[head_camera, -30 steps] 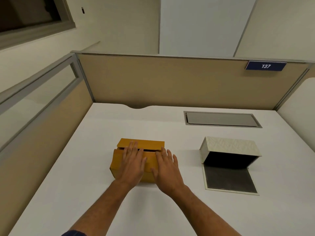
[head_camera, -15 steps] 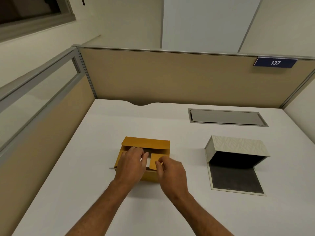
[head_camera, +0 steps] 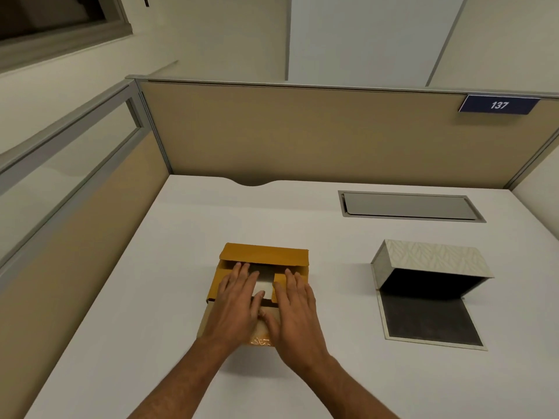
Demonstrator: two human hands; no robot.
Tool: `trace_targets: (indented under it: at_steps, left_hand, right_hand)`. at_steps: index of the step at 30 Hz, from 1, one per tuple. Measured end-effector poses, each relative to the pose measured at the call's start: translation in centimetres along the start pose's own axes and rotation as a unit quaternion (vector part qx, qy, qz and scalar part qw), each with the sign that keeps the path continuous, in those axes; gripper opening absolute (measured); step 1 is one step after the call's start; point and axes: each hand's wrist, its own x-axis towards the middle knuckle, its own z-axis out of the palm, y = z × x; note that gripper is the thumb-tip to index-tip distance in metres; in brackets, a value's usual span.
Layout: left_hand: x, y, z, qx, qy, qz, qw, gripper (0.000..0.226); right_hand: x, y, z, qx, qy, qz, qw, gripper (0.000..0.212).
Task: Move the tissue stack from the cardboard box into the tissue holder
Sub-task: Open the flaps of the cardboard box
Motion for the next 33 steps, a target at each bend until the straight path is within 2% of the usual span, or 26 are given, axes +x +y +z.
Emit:
trace_targets:
  at_steps: [3, 9, 20, 24, 27, 31, 33]
  left_hand:
    - [1.7, -0.3, -0.2, 0.006, 0.017, 0.000, 1.000, 0.054]
    - [4.0, -1.0, 0.0, 0.004, 0.022, 0.004, 1.000, 0.056]
    - [6.8, -2.6, 0.9, 0.055, -0.025, -0.010, 0.998, 0.059]
    - [7.3, -2.7, 0.7, 0.068, -0.031, -0.008, 0.997, 0.060]
    - [7.5, -2.2, -0.1, 0.063, -0.021, 0.003, 0.998, 0.060]
    - [7.4, -1.4, -2.7, 0.023, 0.052, 0.012, 0.998, 0.057]
    - [7.3, -1.9, -4.1, 0.041, 0.067, 0.012, 0.997, 0.055]
  right_hand:
    - [2.6, 0.1, -0.2, -0.009, 0.020, 0.000, 1.000, 0.067]
    - [6.3, 0.8, 0.1, -0.049, 0.013, 0.012, 0.999, 0.072]
    - [10.0, 2.0, 1.8, -0.080, -0.054, 0.074, 0.993, 0.095]
    - [10.3, 1.5, 1.3, -0.085, -0.062, 0.084, 0.991, 0.084]
    - [10.2, 0.5, -0.1, -0.044, -0.052, 0.082, 0.994, 0.078]
    - [9.7, 0.5, -3.2, 0.039, 0.032, 0.084, 0.995, 0.063]
    - [9.1, 1.7, -4.8, 0.058, 0.075, 0.091, 0.991, 0.056]
